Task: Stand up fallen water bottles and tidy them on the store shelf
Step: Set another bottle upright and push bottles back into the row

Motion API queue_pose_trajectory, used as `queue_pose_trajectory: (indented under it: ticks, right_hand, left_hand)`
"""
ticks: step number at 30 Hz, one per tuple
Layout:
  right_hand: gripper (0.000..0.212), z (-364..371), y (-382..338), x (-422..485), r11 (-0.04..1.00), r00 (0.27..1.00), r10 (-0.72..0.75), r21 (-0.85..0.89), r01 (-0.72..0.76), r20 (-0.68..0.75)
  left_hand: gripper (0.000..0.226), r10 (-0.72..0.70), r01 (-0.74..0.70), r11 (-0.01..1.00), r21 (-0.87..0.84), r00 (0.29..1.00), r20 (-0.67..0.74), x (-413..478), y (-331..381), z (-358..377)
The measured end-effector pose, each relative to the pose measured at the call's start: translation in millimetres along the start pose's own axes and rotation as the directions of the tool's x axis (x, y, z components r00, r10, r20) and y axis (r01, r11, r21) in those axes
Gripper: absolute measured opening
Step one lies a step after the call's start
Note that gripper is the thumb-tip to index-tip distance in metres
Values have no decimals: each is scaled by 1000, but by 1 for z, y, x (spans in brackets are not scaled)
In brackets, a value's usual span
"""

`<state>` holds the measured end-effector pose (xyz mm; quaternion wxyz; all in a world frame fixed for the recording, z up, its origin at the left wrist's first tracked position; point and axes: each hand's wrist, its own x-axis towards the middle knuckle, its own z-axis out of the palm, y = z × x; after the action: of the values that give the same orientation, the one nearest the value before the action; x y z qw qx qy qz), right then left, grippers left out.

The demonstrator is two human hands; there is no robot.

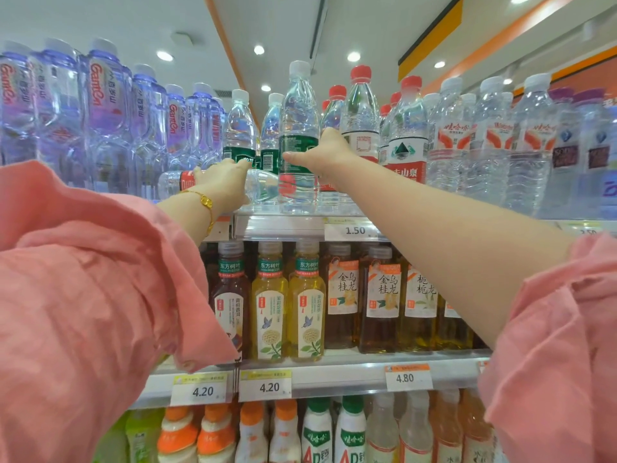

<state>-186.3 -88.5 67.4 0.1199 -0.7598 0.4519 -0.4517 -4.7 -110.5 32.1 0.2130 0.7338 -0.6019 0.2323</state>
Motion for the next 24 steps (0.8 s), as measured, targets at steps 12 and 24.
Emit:
queue_pose_trajectory:
  ticks: [12,24]
  right_hand:
    - [86,2,8,1,979,984,121,146,-139,128]
    - [99,26,14,5,977,965,137,132,-169,223]
  left_hand:
    - [55,-168,119,971,-208,957,-237,0,6,-8]
    - [72,-518,163,691,-704,792,-325,-7,6,-53]
